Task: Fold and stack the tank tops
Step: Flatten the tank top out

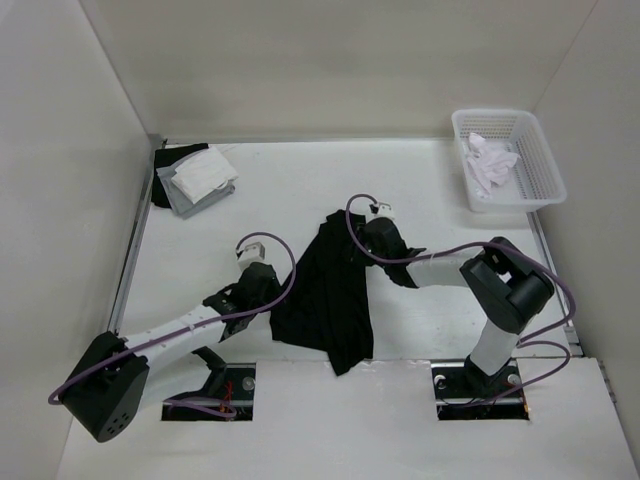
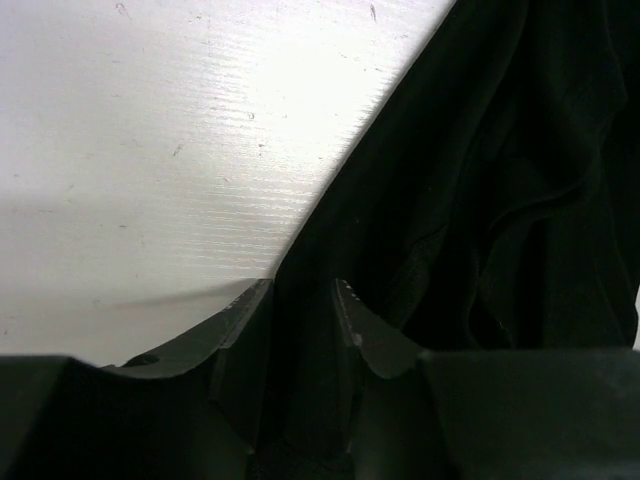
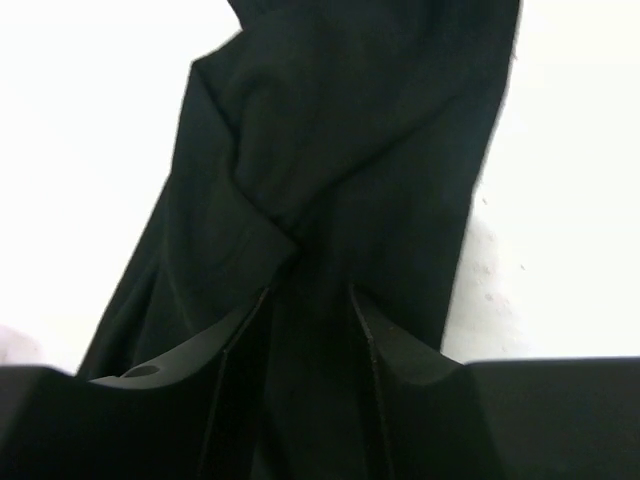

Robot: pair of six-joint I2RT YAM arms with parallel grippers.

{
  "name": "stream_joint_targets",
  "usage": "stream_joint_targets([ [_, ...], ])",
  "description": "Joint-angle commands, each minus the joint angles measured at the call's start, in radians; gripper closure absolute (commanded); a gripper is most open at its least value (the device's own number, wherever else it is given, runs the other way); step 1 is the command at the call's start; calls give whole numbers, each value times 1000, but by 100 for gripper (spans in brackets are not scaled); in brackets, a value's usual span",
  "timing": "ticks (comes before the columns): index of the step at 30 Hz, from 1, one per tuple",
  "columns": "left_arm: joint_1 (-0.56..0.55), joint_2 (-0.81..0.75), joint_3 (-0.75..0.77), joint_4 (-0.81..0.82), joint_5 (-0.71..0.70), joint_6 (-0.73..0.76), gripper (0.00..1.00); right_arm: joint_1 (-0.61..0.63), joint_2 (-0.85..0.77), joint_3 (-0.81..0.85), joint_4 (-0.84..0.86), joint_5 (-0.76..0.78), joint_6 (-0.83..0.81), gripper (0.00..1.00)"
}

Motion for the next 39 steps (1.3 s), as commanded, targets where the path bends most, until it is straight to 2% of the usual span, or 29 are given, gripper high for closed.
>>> stream_joint_targets([
  [1, -6, 3, 7, 25, 5, -10, 76, -4, 14, 53, 89, -21, 2, 62],
  [5, -6, 7, 5, 35, 29, -11, 80, -4, 2, 53, 91, -10, -4, 64],
  [10, -3, 17, 4, 39, 35, -10, 80, -9, 25, 73, 95, -27, -10, 61],
  [14, -4, 21, 6, 41, 41, -11, 81, -19, 58, 95, 102, -62, -3, 63],
  [20, 1, 15, 4, 54, 51, -10, 86, -23, 85, 132, 104, -88, -8, 82],
  [24, 18, 9, 1, 95, 50, -12, 90, -24, 45, 101, 119, -68, 4, 93],
  [27, 50, 26, 7, 167, 44, -13, 92, -23, -47, 52, 132, -43, 5, 96],
  [32, 118, 242, 127, 346, 40, 8, 95, -59, -332, -74, 74, -24, 4, 97],
  [38, 195, 443, 327, 431, 39, -7, 98, -181, -726, -225, -140, -27, 21, 97],
  [39, 226, 471, 408, 430, 33, -7, 98, -208, -809, -259, -190, -29, 28, 97],
])
